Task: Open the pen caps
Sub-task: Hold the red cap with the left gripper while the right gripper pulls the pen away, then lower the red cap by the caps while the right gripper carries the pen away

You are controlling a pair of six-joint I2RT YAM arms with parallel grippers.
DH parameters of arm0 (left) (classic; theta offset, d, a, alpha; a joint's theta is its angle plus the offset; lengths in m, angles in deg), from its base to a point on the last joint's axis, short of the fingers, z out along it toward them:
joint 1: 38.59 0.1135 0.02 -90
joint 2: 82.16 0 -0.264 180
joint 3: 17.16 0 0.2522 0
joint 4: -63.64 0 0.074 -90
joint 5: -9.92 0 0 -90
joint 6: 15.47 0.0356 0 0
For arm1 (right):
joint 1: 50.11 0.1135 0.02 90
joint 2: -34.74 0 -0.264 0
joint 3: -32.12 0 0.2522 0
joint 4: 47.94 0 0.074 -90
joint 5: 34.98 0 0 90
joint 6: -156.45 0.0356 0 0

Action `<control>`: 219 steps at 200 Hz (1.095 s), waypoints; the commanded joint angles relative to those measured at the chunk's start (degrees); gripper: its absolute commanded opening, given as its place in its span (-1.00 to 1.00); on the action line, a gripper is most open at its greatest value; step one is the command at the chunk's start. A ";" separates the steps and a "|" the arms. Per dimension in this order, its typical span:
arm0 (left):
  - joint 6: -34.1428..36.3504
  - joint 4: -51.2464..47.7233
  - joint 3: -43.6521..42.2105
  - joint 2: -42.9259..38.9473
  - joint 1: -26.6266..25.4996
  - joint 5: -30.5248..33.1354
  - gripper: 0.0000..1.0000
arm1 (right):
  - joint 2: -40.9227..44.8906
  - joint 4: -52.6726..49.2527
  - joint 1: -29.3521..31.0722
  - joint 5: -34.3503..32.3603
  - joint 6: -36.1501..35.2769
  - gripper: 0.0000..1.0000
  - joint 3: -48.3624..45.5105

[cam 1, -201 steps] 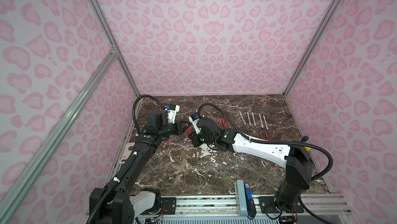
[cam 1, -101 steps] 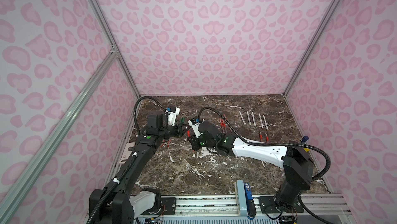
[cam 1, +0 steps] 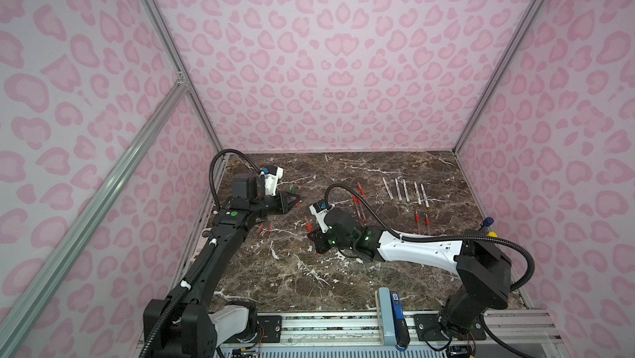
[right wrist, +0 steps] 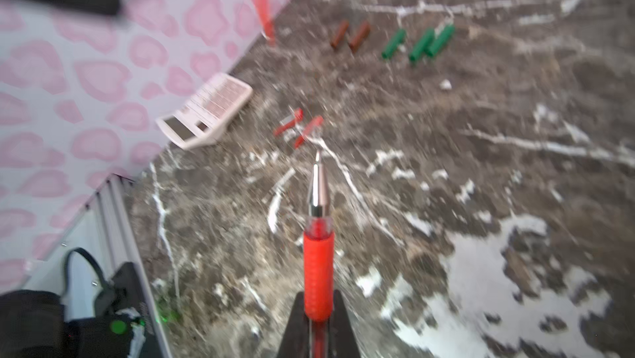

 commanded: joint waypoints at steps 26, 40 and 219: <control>2.67 0.02 2.15 0.27 1.03 0.40 -0.93 | 1.21 -3.16 -0.11 -0.81 0.95 -1.00 -2.02; 3.49 -1.35 1.60 0.46 0.98 1.40 -0.93 | 2.44 -3.60 -0.93 -0.72 0.70 -1.00 -2.73; 16.97 -21.61 5.08 23.37 0.77 27.18 -0.93 | 32.89 -16.06 -14.96 -9.48 -0.52 -1.00 -17.27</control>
